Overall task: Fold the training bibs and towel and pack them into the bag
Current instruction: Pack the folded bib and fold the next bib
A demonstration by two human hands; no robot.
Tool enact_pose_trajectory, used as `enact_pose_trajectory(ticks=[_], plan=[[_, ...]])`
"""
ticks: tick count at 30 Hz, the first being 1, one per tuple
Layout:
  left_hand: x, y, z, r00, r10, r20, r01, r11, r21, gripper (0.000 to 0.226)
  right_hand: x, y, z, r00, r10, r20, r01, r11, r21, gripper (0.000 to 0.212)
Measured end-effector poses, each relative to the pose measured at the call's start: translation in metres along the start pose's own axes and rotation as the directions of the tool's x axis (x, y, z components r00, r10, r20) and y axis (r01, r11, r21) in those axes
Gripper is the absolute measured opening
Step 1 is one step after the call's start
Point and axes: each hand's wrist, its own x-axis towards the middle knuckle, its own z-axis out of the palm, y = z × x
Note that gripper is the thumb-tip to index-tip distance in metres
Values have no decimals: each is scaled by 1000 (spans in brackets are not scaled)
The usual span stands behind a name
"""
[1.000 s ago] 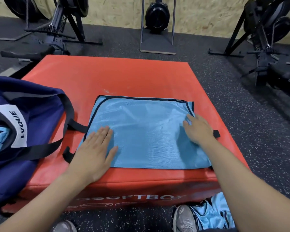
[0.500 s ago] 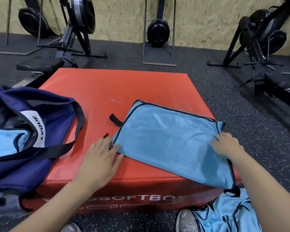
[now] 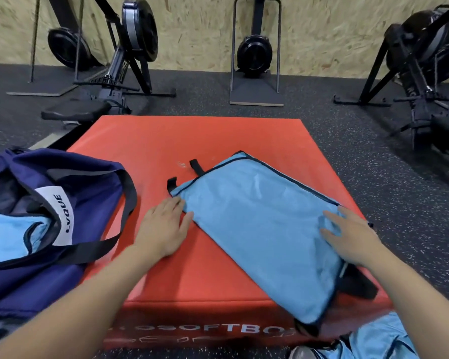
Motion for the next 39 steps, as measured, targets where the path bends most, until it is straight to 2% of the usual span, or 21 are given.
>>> enact_pose_trajectory(ticks=[4, 6, 10, 13, 16, 19, 21, 26, 31, 35, 39], plan=[[95, -28, 2, 997, -65, 49, 66, 998, -19, 60, 2, -7, 10, 994, -85, 65, 87, 996, -24, 58], [131, -38, 1, 989, -113, 98, 121, 990, -78, 63, 4, -10, 9, 994, -93, 51, 96, 994, -57, 57], [117, -23, 5, 990, -133, 46, 139, 979, -149, 59, 4, -9, 1, 997, -47, 64, 53, 994, -95, 55], [50, -2, 7, 1000, 5, -24, -9, 987, -159, 71, 4, -7, 1, 994, -62, 93, 70, 993, -92, 56], [-19, 13, 6, 984, 176, 5, -174, 975, -138, 61, 0, -7, -1, 991, -86, 100, 94, 992, -80, 51], [-75, 36, 1, 907, 422, -9, -420, 900, -118, 51, -8, -10, -6, 989, -115, 95, 120, 991, -56, 42], [-95, 44, 3, 860, 511, -9, -509, 856, -92, 49, -11, -9, -6, 987, -131, 90, 135, 990, -40, 35], [-111, 31, 7, 868, 497, -1, -497, 868, 4, 51, -34, -6, -2, 978, -190, 90, 189, 982, 19, 28], [-121, -10, -3, 925, 380, 8, -379, 924, -45, 69, -79, -5, 6, 938, -328, 114, 321, 944, 78, 47], [-137, -42, -7, 943, 332, 30, -333, 943, 22, 65, -105, 8, 14, 878, -446, 175, 425, 893, 145, 53], [-158, -64, -7, 946, 320, 45, -317, 947, -62, 68, -122, 25, 16, 850, -511, 130, 477, 850, 224, 55]])
